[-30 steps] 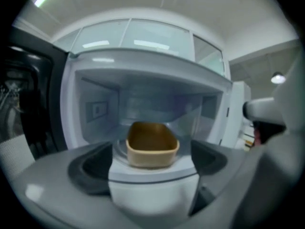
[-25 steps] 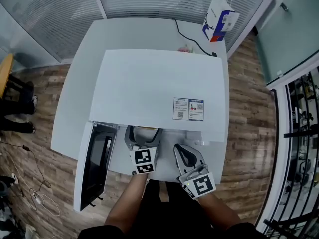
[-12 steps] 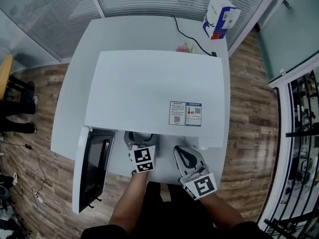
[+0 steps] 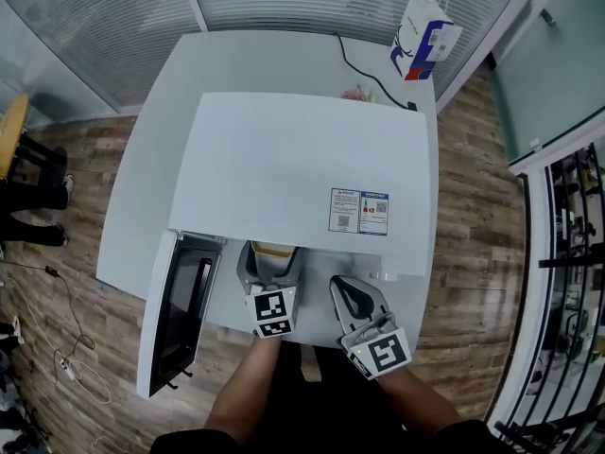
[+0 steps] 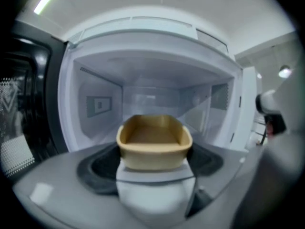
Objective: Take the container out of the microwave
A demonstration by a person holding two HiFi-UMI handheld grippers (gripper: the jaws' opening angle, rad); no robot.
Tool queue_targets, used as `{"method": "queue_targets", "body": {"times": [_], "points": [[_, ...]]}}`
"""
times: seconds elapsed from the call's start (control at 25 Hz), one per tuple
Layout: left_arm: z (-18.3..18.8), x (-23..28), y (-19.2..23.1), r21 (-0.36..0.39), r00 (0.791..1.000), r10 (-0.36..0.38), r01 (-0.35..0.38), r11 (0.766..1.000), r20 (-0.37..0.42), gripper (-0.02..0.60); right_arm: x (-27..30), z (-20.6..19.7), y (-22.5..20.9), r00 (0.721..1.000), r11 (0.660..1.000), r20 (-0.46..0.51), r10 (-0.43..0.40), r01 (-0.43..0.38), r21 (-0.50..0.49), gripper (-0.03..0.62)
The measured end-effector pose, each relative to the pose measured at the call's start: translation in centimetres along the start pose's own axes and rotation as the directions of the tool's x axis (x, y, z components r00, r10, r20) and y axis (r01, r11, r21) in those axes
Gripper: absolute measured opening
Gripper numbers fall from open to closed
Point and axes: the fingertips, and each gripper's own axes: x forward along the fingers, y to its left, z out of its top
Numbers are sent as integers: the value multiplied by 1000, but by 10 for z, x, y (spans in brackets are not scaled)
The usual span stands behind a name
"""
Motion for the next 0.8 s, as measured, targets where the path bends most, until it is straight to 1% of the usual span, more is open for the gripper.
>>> {"method": "queue_targets", "body": {"times": [0.28,0.56,0.64,0.8], "points": [[1,-36,-12,15,999,-33,33,999,5,439,-10,6,5,999,999,15,-34,34,-21,-2],[-5,-79,-17,30,999,-40,40,999,-2,439,-27,21,9,995,996,50,-85,86,-23,-2],[-4,-92,-17,32,999,-42,42,999,-1,439,-31,28,12,994,996,63,-88,90,-29,-2],[-5,-117,-16,34,999,-51,51,998,-6,437,-34,39,21,994,994,77,-73,78,-73,-2]]}}
